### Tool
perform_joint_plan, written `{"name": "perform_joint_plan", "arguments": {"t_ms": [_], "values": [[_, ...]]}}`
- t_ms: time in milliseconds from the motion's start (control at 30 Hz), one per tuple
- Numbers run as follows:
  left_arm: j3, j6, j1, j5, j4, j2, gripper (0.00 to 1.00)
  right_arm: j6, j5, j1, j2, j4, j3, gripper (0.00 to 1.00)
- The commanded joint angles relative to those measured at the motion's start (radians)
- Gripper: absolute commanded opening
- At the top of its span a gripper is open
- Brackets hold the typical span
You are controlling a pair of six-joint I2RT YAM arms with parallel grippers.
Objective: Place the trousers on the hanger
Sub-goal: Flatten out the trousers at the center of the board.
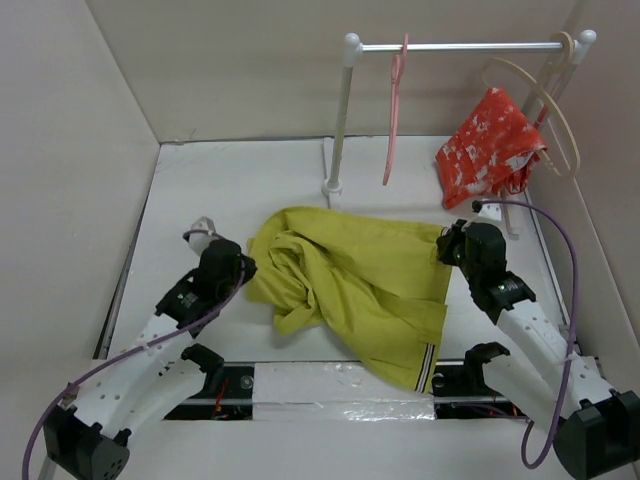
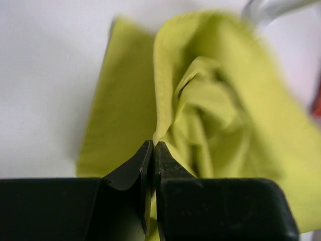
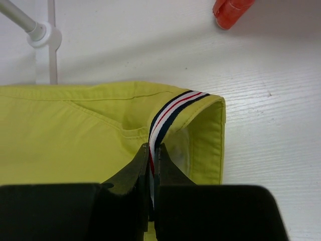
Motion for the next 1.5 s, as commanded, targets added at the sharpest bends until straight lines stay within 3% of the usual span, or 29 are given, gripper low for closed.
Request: {"name": "perform_joint_plan", "arguments": {"t_ms": [0,167,333,533,633,700,900,1000,1067,1100,1133,1167,1233,1267,1333,1367,1467], "values": [[0.344,0.113,0.043,-0.261,0.027,0.017,0.00,-0.026,-0.048,-0.011,-0.070,0.007,0.097,0.00],[0.627,0.285,0.131,-0.384,0.039,0.086,0.00,-0.056,-0.059,-0.011,-0.197,-0.149,0.238,0.00],[0.886,0.412,0.131,-0.498,0.035,0.109,0.00,-0.088,-0.085,-0.002,-0.353,-0.309,0.391,0.00],[1.070,0.578,0.131,-0.593,0.044,0.106,0.00,-0.125,-0.230,-0.002,-0.420,-0.490,0.632,0.00],[1.063,0.680,0.131,-0.613,0.159,0.097,0.00,-0.120,-0.251,-0.011,-0.441,-0.527,0.702,0.00],[1.014,0.722,0.131,-0.537,0.222,0.118,0.00,-0.122,-0.188,-0.011,-0.420,-0.513,0.675,0.00],[0.815,0.676,0.149,-0.469,0.297,0.369,0.00,-0.062,-0.001,-0.001,-0.289,-0.245,0.350,0.00],[0.781,0.538,0.287,-0.252,0.326,0.522,0.10,-0.033,0.085,-0.033,-0.152,-0.116,0.295,0.00],[0.805,0.475,0.362,-0.214,0.328,0.616,0.14,-0.011,0.111,-0.080,-0.033,-0.038,0.290,0.00],[0.831,0.487,0.362,-0.196,0.319,0.723,0.23,-0.014,0.151,-0.097,0.005,-0.006,0.270,0.00],[0.913,0.502,0.362,-0.200,0.257,0.782,0.46,-0.002,0.171,-0.117,0.043,0.016,0.270,0.00],[0.966,0.501,0.362,-0.208,0.204,0.831,0.55,-0.002,0.184,-0.164,0.120,0.078,0.264,0.04],[1.059,0.480,0.352,-0.205,0.120,0.922,0.60,0.036,0.138,-0.229,0.191,0.069,0.299,0.14],[1.048,0.478,0.324,-0.219,0.110,0.922,0.64,0.042,0.119,-0.269,0.238,0.059,0.313,0.35],[0.938,0.464,0.324,-0.230,0.170,0.855,0.79,0.032,0.052,-0.281,0.258,0.065,0.343,0.61],[0.887,0.443,0.324,-0.217,0.185,0.823,0.81,0.026,0.033,-0.281,0.261,0.052,0.351,0.74],[0.637,0.377,0.324,-0.200,0.285,0.671,0.81,0.026,-0.040,-0.271,0.223,0.070,0.325,0.82]]}}
